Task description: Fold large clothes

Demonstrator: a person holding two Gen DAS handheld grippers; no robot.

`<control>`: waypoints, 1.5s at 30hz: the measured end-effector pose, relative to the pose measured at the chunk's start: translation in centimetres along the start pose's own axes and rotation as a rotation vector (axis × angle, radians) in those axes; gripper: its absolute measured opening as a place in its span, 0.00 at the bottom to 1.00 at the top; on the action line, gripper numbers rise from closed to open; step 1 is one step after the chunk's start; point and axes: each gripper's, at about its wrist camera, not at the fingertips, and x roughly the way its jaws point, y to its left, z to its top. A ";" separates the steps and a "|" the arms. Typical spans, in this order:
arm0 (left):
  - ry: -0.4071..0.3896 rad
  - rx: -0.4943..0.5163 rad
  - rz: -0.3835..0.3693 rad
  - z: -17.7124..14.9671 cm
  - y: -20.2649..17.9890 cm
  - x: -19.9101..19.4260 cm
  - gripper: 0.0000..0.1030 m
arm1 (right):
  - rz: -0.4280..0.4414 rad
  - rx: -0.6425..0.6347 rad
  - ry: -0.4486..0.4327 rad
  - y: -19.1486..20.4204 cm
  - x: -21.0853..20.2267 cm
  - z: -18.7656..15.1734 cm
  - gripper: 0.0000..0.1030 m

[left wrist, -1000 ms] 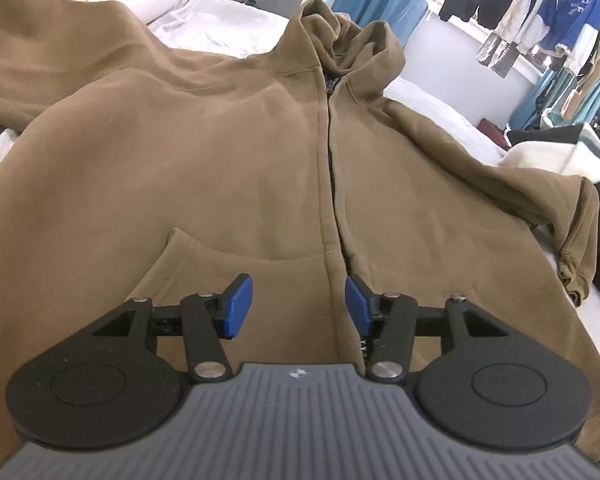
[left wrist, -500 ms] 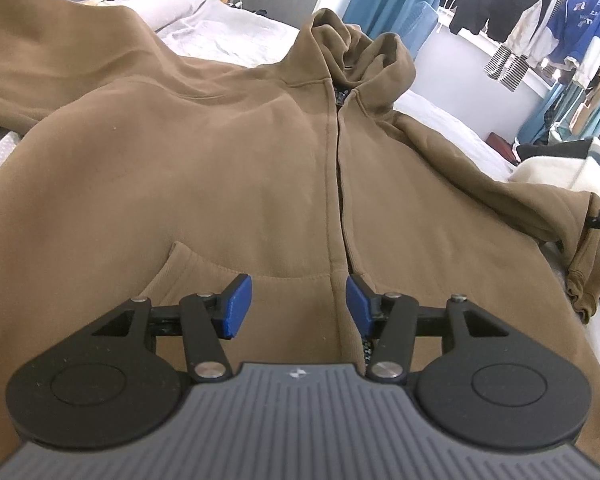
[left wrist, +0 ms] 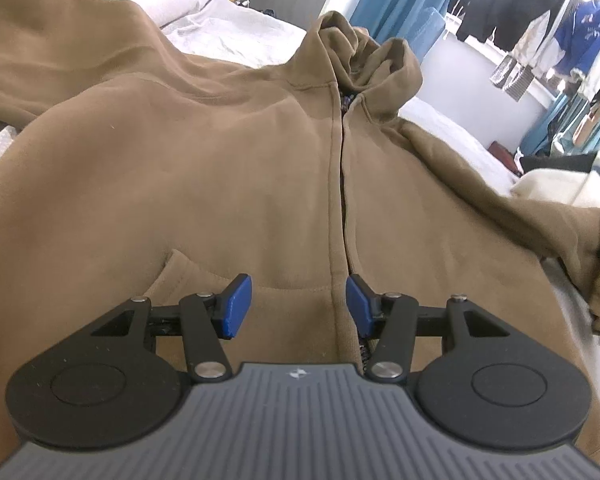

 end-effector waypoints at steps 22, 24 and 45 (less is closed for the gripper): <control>-0.098 -0.243 -0.182 1.0 5.9 -8.1 0.56 | 0.714 -0.021 0.044 21.1 -29.2 1.1 0.19; -0.103 -0.276 -0.201 1.1 6.8 -8.5 0.56 | 0.784 -0.010 0.078 24.2 -29.2 -0.8 0.19; -0.075 -0.419 -0.256 2.2 11.1 -8.3 0.56 | 0.883 0.075 0.495 31.6 -17.1 -22.1 0.31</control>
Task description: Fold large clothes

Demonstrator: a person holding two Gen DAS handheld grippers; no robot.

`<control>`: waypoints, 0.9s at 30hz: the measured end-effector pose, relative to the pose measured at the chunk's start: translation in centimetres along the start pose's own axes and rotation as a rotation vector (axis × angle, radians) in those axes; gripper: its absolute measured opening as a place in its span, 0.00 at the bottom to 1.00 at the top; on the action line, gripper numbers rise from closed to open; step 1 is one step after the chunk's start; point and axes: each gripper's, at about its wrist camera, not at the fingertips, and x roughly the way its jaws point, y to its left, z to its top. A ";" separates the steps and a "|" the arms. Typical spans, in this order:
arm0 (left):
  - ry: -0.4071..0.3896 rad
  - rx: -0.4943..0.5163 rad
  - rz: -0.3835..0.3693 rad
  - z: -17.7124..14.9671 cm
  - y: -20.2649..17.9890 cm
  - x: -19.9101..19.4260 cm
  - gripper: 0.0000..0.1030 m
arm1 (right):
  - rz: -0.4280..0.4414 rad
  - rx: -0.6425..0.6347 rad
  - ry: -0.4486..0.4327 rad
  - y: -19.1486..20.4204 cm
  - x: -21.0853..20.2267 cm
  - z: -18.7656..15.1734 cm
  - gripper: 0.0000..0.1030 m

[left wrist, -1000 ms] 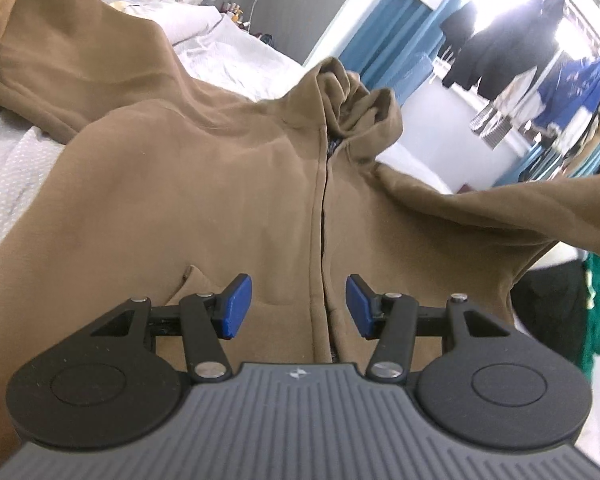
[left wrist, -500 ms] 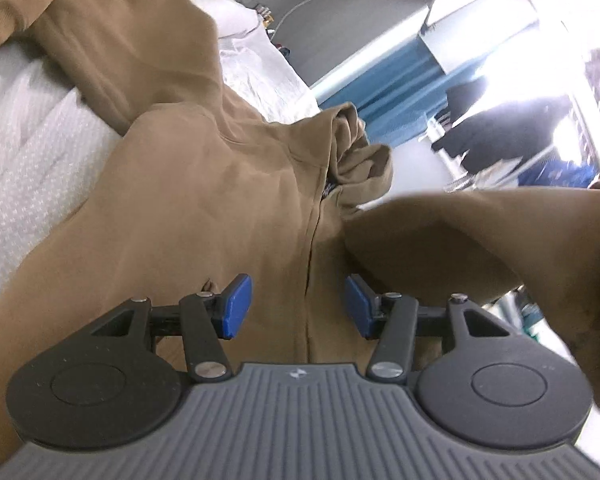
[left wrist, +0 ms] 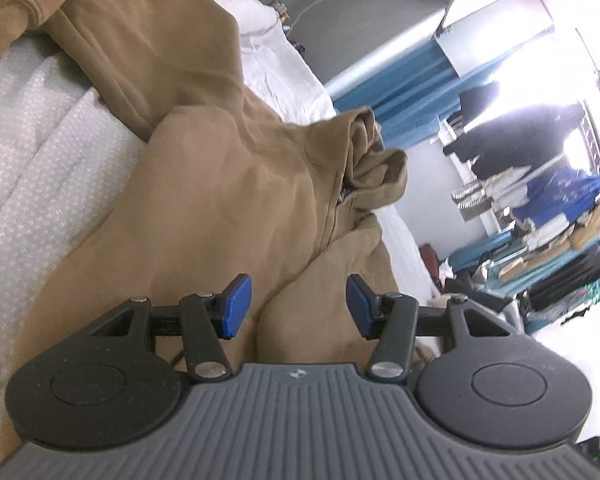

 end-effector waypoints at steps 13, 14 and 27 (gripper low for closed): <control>0.095 0.070 -0.004 -2.3 -1.5 3.0 0.59 | 0.031 -0.011 -0.137 -2.2 -9.6 5.2 0.82; 0.103 0.070 -0.002 -2.4 -1.5 3.3 0.59 | 0.013 0.013 -0.169 -3.1 -10.0 5.8 0.83; 0.103 0.067 0.019 -2.8 -0.8 5.5 0.59 | -0.162 0.286 -0.277 -12.5 0.1 16.5 0.82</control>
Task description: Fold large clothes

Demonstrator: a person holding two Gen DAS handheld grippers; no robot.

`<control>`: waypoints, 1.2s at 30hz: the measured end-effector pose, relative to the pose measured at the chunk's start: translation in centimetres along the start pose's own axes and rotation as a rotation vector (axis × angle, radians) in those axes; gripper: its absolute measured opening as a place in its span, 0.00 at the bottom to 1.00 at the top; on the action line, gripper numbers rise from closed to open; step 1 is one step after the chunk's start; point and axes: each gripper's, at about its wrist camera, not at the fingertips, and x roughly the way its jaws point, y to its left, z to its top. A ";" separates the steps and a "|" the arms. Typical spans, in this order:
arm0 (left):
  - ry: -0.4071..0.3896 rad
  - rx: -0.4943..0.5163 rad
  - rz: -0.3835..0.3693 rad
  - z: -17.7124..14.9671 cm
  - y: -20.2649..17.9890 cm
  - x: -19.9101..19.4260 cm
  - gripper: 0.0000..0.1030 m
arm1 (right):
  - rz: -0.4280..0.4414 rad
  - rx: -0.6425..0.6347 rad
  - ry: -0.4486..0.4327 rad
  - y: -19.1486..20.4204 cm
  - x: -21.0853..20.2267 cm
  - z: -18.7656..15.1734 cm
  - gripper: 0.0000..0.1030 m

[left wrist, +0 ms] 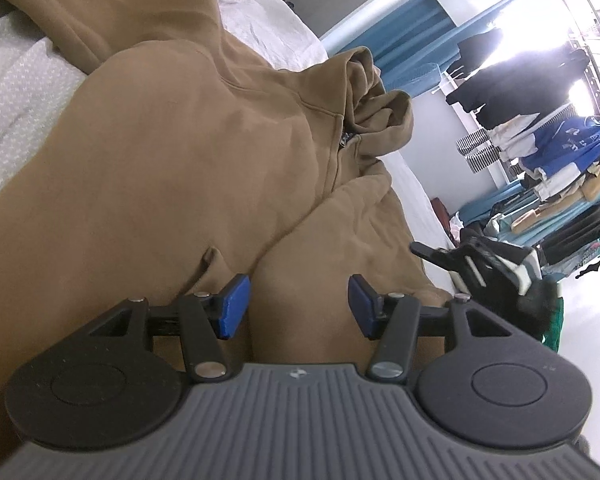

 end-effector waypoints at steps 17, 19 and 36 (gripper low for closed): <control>-0.012 0.072 -0.114 -0.2 -1.4 1.8 0.59 | 0.259 0.156 -0.310 -7.6 -7.0 8.6 0.17; -0.001 0.080 -0.129 -0.4 -1.8 2.0 0.59 | 0.221 0.217 -0.336 -10.7 -7.0 9.7 0.16; 0.203 0.192 -0.237 -4.7 -5.1 5.7 0.59 | -0.073 0.064 -0.147 -8.9 -7.3 7.0 0.50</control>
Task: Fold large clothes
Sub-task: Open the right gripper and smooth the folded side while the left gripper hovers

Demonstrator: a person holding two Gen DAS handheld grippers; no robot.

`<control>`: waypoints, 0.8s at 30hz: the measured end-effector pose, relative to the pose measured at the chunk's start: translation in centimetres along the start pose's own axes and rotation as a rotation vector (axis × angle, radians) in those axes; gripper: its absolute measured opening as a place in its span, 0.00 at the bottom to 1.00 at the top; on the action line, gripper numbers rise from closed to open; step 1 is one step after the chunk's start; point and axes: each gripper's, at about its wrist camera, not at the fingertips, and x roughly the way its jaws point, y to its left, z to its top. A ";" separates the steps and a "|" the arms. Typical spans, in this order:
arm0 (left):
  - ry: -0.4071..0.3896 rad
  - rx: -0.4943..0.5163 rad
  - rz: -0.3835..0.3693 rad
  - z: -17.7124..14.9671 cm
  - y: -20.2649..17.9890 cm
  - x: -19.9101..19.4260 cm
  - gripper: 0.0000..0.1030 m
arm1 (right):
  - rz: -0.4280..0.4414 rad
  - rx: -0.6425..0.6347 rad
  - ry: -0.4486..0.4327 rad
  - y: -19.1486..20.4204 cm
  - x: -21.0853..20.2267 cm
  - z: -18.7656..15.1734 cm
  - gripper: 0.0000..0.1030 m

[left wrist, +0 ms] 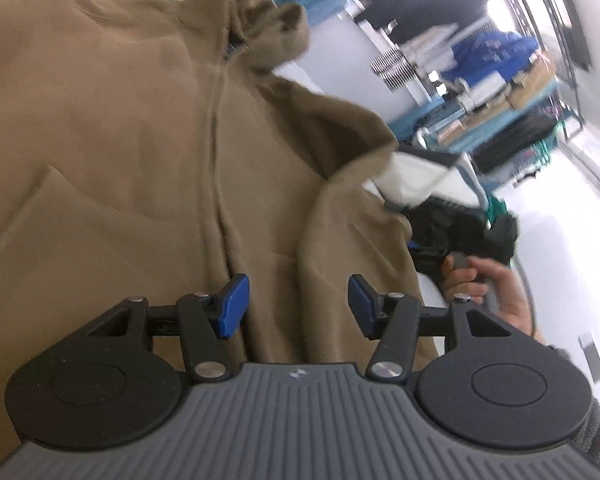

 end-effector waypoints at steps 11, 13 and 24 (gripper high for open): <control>-0.007 0.158 0.054 -1.7 -3.3 0.3 0.59 | 0.049 -0.167 -0.073 2.6 -10.2 -8.5 0.58; -0.012 0.172 0.068 -1.3 -3.7 1.0 0.59 | 0.048 -0.195 -0.075 3.0 -10.2 -9.2 0.58; -0.066 0.069 0.001 9.8 -7.4 11.0 0.59 | 0.001 -0.229 -0.173 3.3 -9.0 -8.2 0.58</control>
